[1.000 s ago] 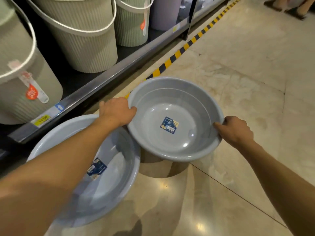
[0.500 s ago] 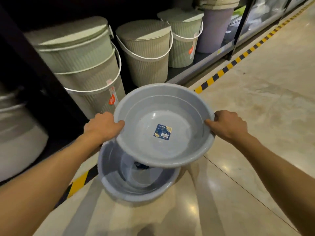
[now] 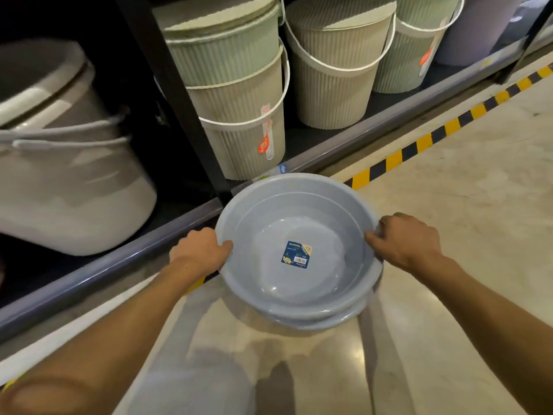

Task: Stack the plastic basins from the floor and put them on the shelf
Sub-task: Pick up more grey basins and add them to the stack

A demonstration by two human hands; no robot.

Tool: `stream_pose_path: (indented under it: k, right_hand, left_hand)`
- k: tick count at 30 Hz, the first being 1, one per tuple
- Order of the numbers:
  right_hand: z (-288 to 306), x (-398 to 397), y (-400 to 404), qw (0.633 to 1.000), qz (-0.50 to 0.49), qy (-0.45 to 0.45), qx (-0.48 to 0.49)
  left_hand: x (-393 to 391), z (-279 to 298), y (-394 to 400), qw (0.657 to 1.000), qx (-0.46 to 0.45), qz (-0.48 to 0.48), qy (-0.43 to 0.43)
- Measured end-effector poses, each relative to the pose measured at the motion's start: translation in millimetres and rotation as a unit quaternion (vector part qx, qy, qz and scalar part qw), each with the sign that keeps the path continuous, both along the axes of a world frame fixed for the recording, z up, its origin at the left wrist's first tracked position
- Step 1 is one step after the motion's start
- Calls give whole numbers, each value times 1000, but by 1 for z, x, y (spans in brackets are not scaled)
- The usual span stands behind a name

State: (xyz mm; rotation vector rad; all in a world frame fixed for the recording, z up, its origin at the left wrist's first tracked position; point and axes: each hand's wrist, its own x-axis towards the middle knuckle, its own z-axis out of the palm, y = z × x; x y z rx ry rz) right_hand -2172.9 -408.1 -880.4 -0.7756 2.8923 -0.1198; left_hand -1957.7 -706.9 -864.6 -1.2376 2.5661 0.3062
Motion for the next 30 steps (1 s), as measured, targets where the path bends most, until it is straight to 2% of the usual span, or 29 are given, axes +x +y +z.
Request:
stream_pose_path:
  k: [5,12,16,24,27,30]
  right_hand:
    - [-21,4,-3,999,10,14,29]
    - [-44,-2,2,999,1,-3,48]
    - [-51,-1,3,998,-6,-12,59]
    - [-46,-3,9,999,-14,17,46]
    - [-39,-5,10,999,-25,25,38]
    - [-32,-7,15,998,-42,23,31]
  left_hand:
    - [8,-31,0,999,-25,-6,-34]
    - [3,-65,5,999,14,-11,-29]
    - [7,-79,10,1000,4,-16,-12]
    - [9,-62,15,997,-77,2,7]
    - [0,-47,16,991,-124,-30,30]
    - [-20,-35,23,985,-135,-80,65]
